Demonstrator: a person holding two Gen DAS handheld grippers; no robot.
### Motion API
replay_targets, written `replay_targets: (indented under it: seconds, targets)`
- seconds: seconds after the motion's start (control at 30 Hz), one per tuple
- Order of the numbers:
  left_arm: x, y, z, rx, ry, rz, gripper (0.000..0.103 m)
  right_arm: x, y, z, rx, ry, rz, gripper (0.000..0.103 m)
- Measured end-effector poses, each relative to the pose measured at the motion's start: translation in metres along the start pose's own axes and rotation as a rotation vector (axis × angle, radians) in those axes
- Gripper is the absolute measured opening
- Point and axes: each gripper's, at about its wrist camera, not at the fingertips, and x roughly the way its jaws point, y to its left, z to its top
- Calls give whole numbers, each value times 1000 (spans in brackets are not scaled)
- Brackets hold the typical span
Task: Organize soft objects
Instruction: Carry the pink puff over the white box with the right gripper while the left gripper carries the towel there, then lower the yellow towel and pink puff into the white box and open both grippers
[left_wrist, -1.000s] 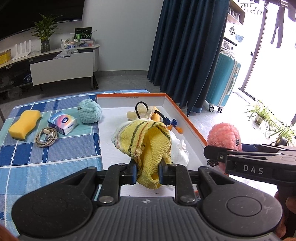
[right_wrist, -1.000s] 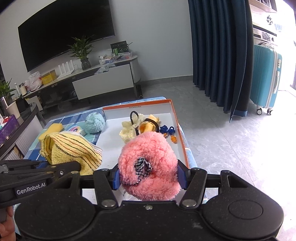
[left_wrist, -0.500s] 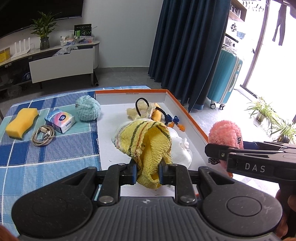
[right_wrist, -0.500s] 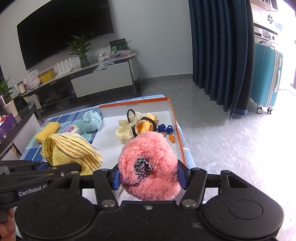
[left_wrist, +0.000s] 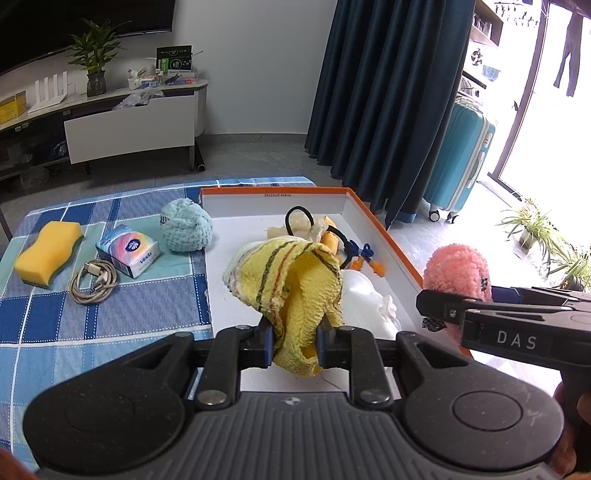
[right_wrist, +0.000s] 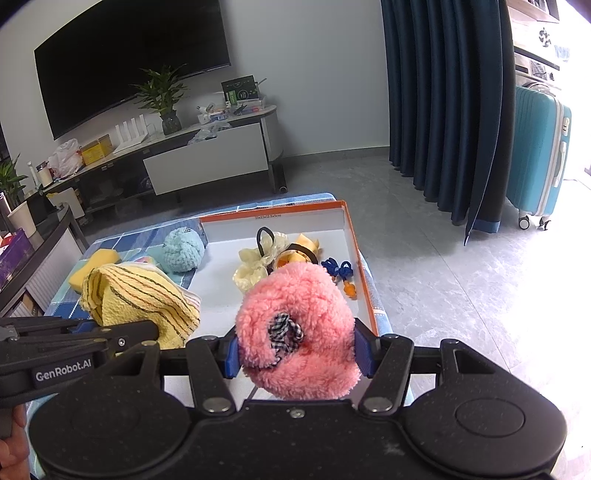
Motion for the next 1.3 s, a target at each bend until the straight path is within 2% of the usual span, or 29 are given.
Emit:
replay_targets:
  seconds: [0.47,1.3]
  targets:
    - [14,6,23,-1,5,4,23,13,-1,23,2,-3,7,69]
    - [46,4,42,13,35,-12,23,48,-3,54,-14,12,7,70]
